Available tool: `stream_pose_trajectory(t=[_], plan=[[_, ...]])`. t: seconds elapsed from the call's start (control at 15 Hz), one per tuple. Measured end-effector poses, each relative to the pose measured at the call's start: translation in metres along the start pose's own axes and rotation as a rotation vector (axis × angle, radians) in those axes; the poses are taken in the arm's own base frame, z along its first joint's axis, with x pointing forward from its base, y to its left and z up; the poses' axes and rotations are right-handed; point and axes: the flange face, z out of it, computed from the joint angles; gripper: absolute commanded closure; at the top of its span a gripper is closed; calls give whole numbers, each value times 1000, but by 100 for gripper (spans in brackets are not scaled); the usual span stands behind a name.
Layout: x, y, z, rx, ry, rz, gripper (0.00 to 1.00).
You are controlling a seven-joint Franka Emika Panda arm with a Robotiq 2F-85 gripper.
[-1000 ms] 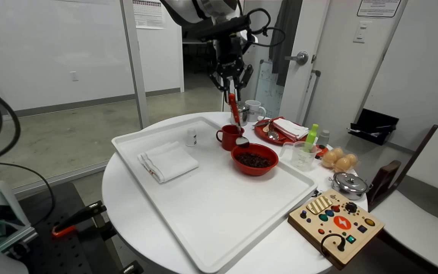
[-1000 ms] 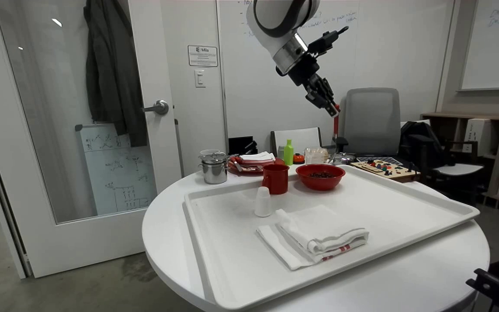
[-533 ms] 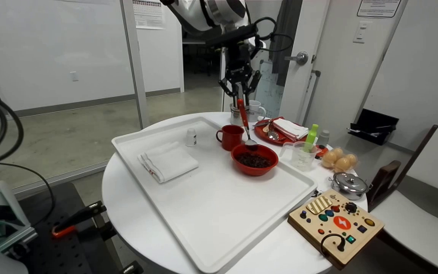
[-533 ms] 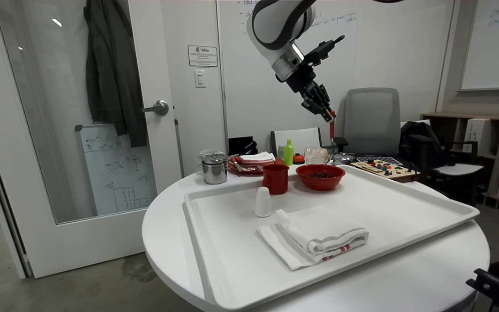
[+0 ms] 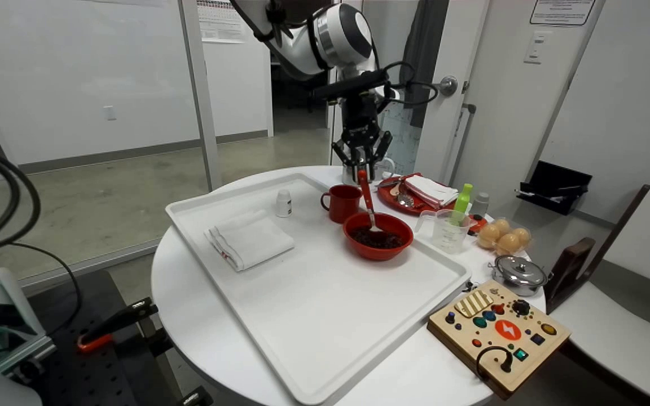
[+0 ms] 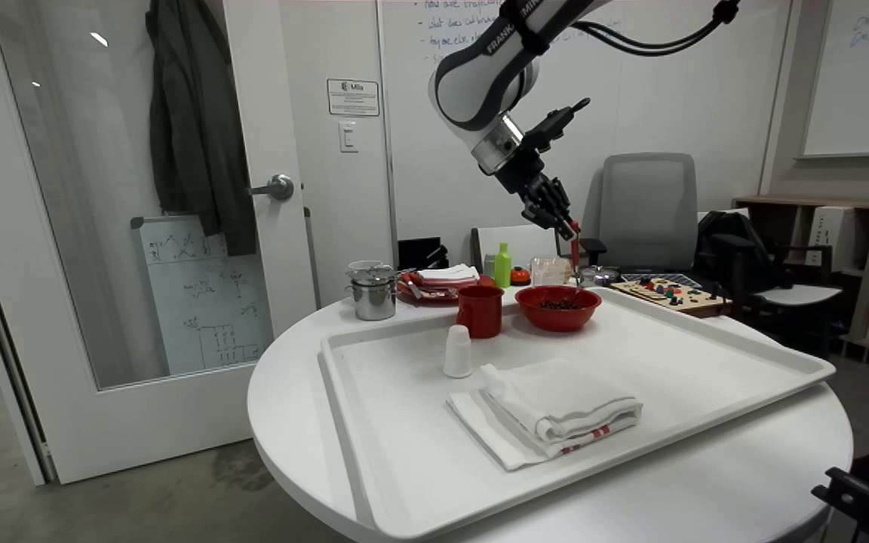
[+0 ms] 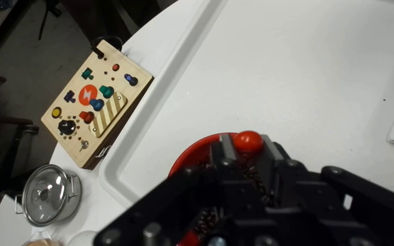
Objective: Use the spoon to stir the contents in the orange bowl then put the spoon in the cup
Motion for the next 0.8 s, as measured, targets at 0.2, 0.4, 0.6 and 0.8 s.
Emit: stream_pose_trajectory(t=[0.2,0.4,0.6,0.8], plan=[[13,4,8,-2,-3,14,88],[24,3,13,-3,-8,15,88],[32,-9,18,-9,-33,1,88],[33,-25,9,-22,-26,-22,88]])
